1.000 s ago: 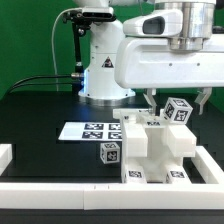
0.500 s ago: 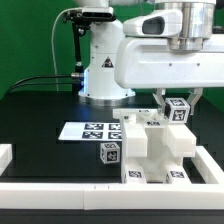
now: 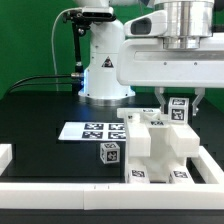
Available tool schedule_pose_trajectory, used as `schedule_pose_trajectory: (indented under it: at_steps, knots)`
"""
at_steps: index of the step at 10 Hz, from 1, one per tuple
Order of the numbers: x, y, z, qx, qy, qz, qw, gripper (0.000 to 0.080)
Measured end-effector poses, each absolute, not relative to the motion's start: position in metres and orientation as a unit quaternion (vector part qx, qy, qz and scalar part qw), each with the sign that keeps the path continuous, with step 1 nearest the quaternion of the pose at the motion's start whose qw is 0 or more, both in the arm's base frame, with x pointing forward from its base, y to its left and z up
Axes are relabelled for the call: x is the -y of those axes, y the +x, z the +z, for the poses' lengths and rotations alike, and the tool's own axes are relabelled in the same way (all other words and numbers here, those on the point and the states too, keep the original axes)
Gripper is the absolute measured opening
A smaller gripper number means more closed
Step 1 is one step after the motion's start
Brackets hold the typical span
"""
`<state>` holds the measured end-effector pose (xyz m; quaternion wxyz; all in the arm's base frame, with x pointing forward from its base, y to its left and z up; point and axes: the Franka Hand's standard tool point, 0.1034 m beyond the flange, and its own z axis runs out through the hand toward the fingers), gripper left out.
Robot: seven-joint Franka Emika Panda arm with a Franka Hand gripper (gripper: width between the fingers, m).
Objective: Assemble chair
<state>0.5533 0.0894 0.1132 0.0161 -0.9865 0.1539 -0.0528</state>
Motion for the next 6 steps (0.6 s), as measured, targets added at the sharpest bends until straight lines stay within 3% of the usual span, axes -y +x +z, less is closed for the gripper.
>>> schedule_pose_trajectory:
  at_steps: [4, 5, 6]
  knots:
    - [-0.0953, 0.5526, 0.1127, -0.365, -0.929, -0.036, 0.048, 0.0265]
    - [-0.0954, 0.5524, 0.1128, -0.36, -0.931, -0.036, 0.049, 0.0266]
    - [-0.0954, 0.5522, 0.1122, -0.359, -0.931, -0.036, 0.048, 0.0371]
